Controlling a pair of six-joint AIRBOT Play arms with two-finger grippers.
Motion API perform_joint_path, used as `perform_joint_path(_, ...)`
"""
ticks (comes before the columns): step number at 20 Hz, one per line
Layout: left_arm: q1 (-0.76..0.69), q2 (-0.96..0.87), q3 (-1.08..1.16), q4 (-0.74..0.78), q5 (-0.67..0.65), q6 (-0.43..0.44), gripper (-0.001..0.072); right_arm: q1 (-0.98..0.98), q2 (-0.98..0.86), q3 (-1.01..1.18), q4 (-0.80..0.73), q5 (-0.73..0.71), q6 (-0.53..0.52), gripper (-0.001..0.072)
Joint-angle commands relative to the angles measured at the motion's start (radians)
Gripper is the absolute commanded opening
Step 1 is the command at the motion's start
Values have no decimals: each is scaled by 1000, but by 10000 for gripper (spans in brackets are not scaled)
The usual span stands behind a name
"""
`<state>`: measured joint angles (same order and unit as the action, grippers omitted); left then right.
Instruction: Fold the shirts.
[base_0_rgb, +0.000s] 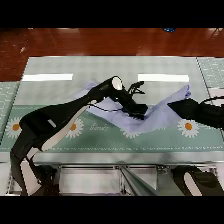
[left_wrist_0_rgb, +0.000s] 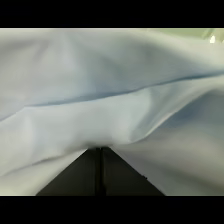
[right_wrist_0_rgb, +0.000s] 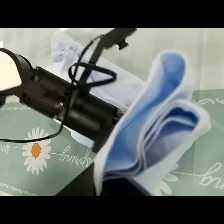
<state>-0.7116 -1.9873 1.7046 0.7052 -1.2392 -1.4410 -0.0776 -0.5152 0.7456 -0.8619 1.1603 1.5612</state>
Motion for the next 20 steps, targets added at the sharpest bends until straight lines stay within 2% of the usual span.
perform_joint_path(1, 113, 65, 27, 206, -158, -23, 14, 1, -2, -1, 25, -24, 2, 18)
perform_joint_path(3, 234, 189, 0, 382, -186, -72, 15, 1, -34, -1, 103, -45, -47, 17)
perform_joint_path(5, 371, 361, -74, 472, -174, -75, 15, 10, -102, -1, 216, -73, -126, 17)
perform_joint_path(7, 516, 567, -185, 509, -113, -75, 15, 84, -201, 17, 288, -143, -194, 17)
perform_joint_path(9, 655, 777, -321, 509, -34, -75, 15, 206, -336, 87, 294, -238, -227, 17)
perform_joint_path(12, 805, 1059, -552, 509, 37, -74, 15, 370, -631, 313, 296, -319, -262, 18)
perform_joint_path(16, 837, 1281, -813, 503, 39, -101, 15, 503, -1045, 690, 316, -310, -235, 18)
perform_joint_path(20, 799, 1292, -916, 471, 37, -101, 15, 590, -1344, 989, 357, -278, -188, 17)
